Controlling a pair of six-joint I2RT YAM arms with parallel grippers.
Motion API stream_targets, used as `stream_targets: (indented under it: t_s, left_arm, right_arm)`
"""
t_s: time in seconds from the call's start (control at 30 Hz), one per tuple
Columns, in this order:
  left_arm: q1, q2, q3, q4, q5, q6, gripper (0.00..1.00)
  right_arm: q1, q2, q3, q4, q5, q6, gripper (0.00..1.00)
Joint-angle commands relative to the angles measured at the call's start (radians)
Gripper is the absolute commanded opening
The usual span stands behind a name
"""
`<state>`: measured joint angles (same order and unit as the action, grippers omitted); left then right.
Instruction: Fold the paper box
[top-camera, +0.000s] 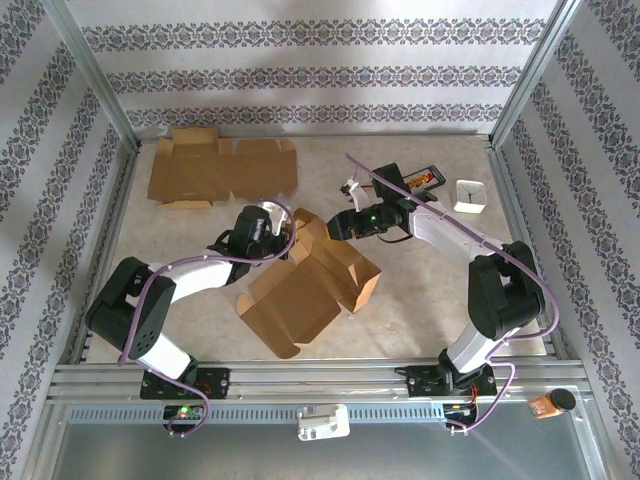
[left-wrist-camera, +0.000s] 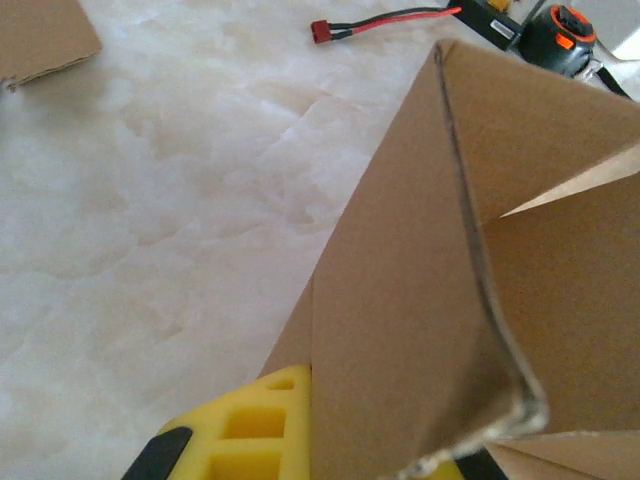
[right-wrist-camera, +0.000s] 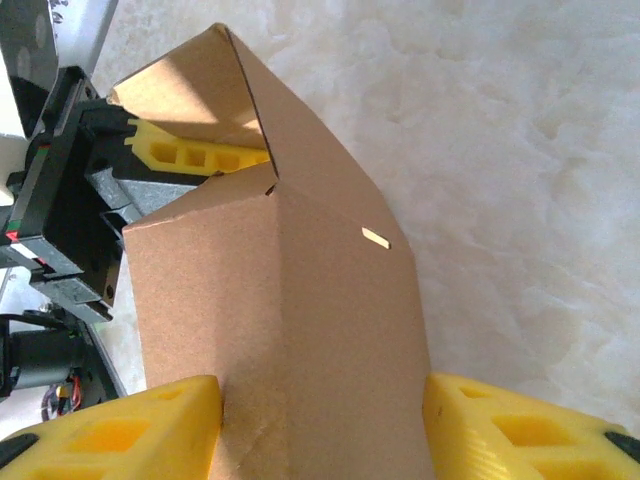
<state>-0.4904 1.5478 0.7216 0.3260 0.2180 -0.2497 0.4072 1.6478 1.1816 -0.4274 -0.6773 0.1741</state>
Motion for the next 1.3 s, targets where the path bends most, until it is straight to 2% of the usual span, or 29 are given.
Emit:
stream_targets:
  t_s: [0.0, 0.13, 0.3, 0.47, 0.67, 0.73, 0.83, 0.97, 1.07, 1.17, 1.27]
  left_arm:
    - [-0.059, -0.09, -0.005, 0.166, 0.048, -0.061, 0.0]
    - [-0.06, -0.142, 0.015, 0.14, 0.054, -0.062, 0.0]
    - [-0.085, -0.184, -0.017, 0.223, 0.093, -0.15, 0.0]
    - [-0.134, -0.165, -0.097, 0.251, 0.034, -0.158, 0.0]
    - [-0.139, -0.152, -0.148, 0.204, -0.032, -0.14, 0.0]
    - [-0.139, -0.158, -0.15, 0.198, -0.034, -0.135, 0.05]
    - [-0.14, -0.148, -0.158, 0.248, 0.048, -0.15, 0.09]
    - [-0.139, -0.118, -0.198, 0.386, 0.109, -0.227, 0.12]
    - [-0.139, -0.099, -0.215, 0.415, 0.149, -0.236, 0.21]
    - [-0.139, -0.122, -0.233, 0.401, 0.149, -0.219, 0.31]
    - [-0.139, -0.195, -0.262, 0.356, 0.112, -0.144, 0.39]
  right_arm:
    - [0.024, 0.004, -0.042, 0.041, 0.131, -0.01, 0.55]
    - [0.043, -0.048, -0.044, 0.032, 0.179, -0.031, 0.54]
    - [0.068, -0.1, -0.058, 0.039, 0.247, -0.044, 0.54]
    - [0.078, -0.109, -0.081, 0.052, 0.291, -0.054, 0.54]
    - [0.081, -0.094, -0.099, 0.058, 0.293, -0.038, 0.55]
    - [0.086, -0.086, -0.099, 0.059, 0.289, -0.031, 0.55]
    - [0.104, -0.076, -0.101, 0.067, 0.293, -0.028, 0.55]
    - [0.116, -0.058, -0.102, 0.078, 0.298, -0.026, 0.55]
    - [0.123, -0.045, -0.1, 0.078, 0.3, -0.028, 0.55]
    - [0.13, -0.04, -0.1, 0.075, 0.311, -0.039, 0.55]
    - [0.142, -0.044, -0.106, 0.07, 0.335, -0.07, 0.55]
